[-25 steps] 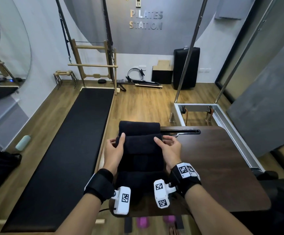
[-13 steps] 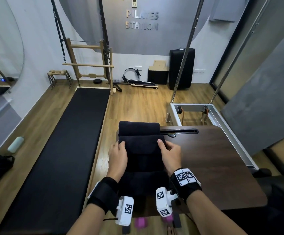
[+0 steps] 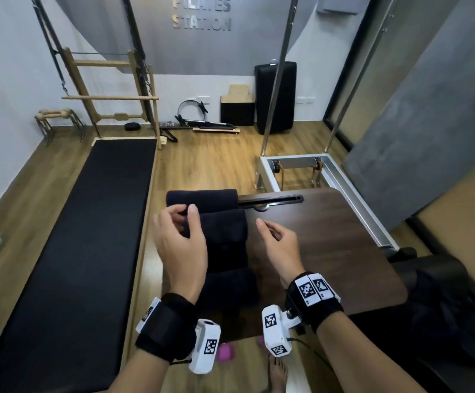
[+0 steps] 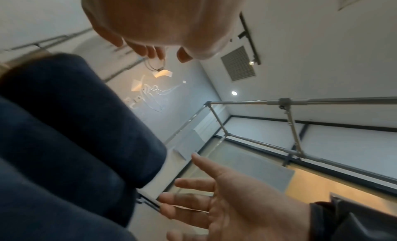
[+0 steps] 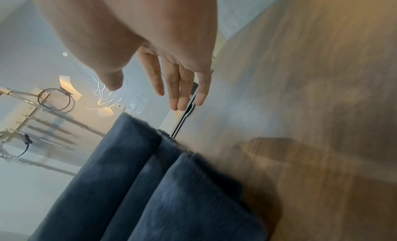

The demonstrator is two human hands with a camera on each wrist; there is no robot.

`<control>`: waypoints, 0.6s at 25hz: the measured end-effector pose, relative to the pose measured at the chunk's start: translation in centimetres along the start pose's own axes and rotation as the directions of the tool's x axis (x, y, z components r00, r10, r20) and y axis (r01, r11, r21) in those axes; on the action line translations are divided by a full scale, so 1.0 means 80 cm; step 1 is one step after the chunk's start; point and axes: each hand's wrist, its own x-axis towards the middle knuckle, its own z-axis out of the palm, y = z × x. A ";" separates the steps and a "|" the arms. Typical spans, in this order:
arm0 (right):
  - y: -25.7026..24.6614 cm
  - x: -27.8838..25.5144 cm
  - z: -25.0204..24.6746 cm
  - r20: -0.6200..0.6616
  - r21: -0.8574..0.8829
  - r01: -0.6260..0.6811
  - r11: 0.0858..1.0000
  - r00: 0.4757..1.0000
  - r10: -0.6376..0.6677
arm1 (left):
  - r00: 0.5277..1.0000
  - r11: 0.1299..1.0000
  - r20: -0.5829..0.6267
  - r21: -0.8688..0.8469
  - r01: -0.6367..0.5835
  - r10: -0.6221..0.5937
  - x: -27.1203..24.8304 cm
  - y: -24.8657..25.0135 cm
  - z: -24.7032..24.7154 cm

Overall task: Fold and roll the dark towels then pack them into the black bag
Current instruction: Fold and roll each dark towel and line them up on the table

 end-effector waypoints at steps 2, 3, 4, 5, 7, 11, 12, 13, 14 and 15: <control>0.002 -0.003 -0.030 -0.047 0.022 -0.011 1.000 0.999 0.012 | 0.981 0.992 0.195 -0.122 0.007 0.017 -0.019 0.017 0.029; 0.003 -0.005 -0.050 -0.079 0.017 -0.008 1.000 0.997 0.009 | 0.948 0.990 0.319 -0.140 0.034 0.012 -0.031 0.024 0.047; 0.005 -0.007 -0.072 -0.113 0.000 -0.003 1.000 0.994 0.003 | 0.900 0.988 0.436 -0.133 0.073 -0.008 -0.044 0.028 0.068; 0.008 -0.010 -0.095 -0.142 -0.018 -0.004 1.000 0.990 0.001 | 0.844 0.987 0.534 -0.113 0.115 -0.038 -0.059 0.030 0.090; 0.016 -0.015 -0.146 -0.187 -0.019 -0.032 0.999 0.982 0.028 | 0.735 0.985 0.674 -0.063 0.161 -0.077 -0.093 0.035 0.140; 0.040 -0.024 -0.256 -0.237 0.005 -0.157 0.988 0.959 0.154 | 0.552 0.991 0.830 0.007 0.135 -0.081 -0.180 0.050 0.246; 0.047 -0.025 -0.287 -0.244 0.030 -0.185 0.982 0.952 0.187 | 0.494 0.989 0.865 0.018 0.146 -0.089 -0.205 0.054 0.274; 0.056 -0.027 -0.320 -0.248 0.052 -0.208 0.977 0.945 0.215 | 0.434 0.988 0.896 0.030 0.154 -0.095 -0.233 0.059 0.303; 0.065 -0.029 -0.354 -0.254 0.070 -0.230 0.971 0.937 0.240 | 0.378 0.987 0.920 0.046 0.151 -0.101 -0.261 0.063 0.331; 0.077 -0.028 -0.389 -0.266 0.088 -0.251 0.964 0.927 0.265 | 0.327 0.988 0.939 0.061 0.139 -0.104 -0.288 0.067 0.360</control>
